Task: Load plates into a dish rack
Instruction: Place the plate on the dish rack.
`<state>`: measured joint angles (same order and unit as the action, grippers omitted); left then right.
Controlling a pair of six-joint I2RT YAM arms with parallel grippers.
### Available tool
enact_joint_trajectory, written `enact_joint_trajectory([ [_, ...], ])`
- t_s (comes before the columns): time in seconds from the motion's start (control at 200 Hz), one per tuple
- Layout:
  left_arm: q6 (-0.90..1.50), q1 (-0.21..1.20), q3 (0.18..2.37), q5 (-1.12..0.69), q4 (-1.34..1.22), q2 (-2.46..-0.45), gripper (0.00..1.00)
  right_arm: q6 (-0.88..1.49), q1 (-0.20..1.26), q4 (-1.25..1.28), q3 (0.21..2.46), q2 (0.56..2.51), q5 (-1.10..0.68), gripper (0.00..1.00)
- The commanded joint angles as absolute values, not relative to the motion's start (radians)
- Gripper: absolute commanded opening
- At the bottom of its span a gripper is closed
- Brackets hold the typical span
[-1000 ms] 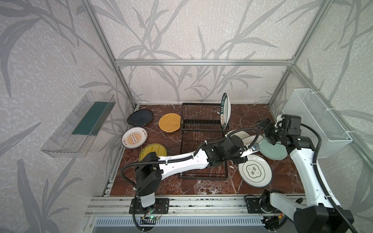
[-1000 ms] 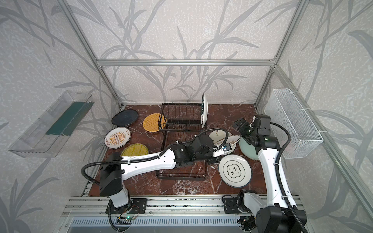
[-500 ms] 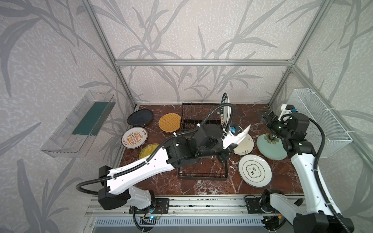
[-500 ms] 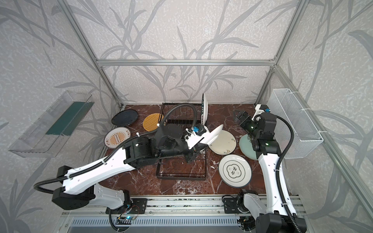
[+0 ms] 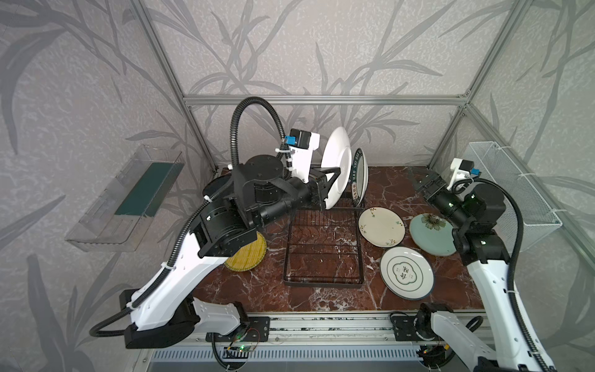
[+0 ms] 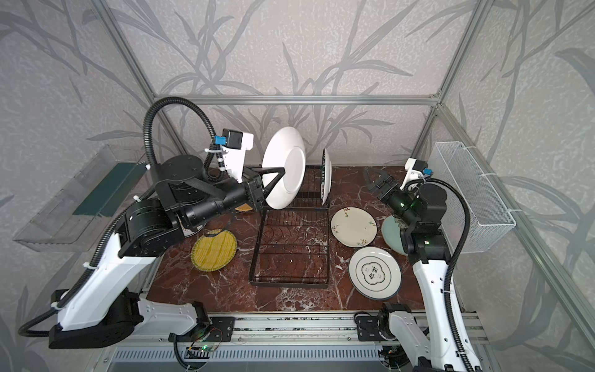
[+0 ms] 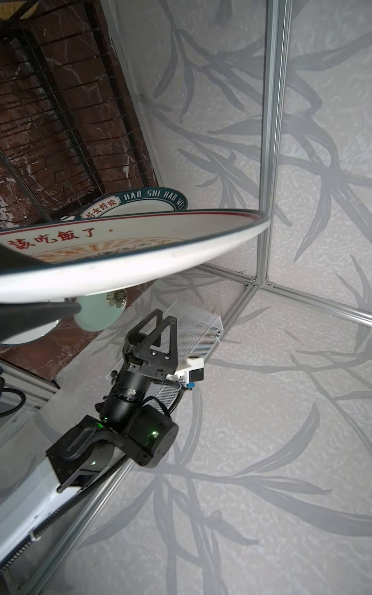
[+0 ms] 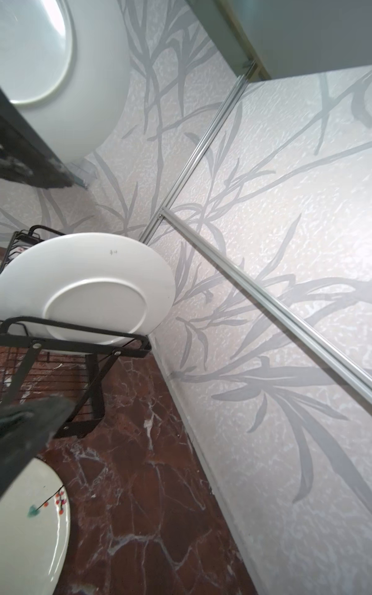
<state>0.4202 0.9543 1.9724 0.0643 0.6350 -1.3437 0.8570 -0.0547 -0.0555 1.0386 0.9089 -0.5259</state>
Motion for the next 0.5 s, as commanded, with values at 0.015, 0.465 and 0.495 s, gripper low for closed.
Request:
enact_joint_trajectory([
  [0.015, 0.507, 0.913, 2.069, 0.133, 0.624, -1.434, 0.0, 0.799, -0.013, -0.05, 1.06, 0.893, -0.525, 0.99],
  [0.465, 0.57, 0.833, 2.221, 0.202, 0.638, -1.696, 0.0, 0.646, 0.182, -0.029, 0.954, 0.838, -0.595, 0.99],
  [0.495, 0.575, 0.83, 2.231, 0.201, 0.641, -1.71, 0.0, 0.612, 0.184, -0.058, 0.956, 0.828, -0.591, 0.99],
])
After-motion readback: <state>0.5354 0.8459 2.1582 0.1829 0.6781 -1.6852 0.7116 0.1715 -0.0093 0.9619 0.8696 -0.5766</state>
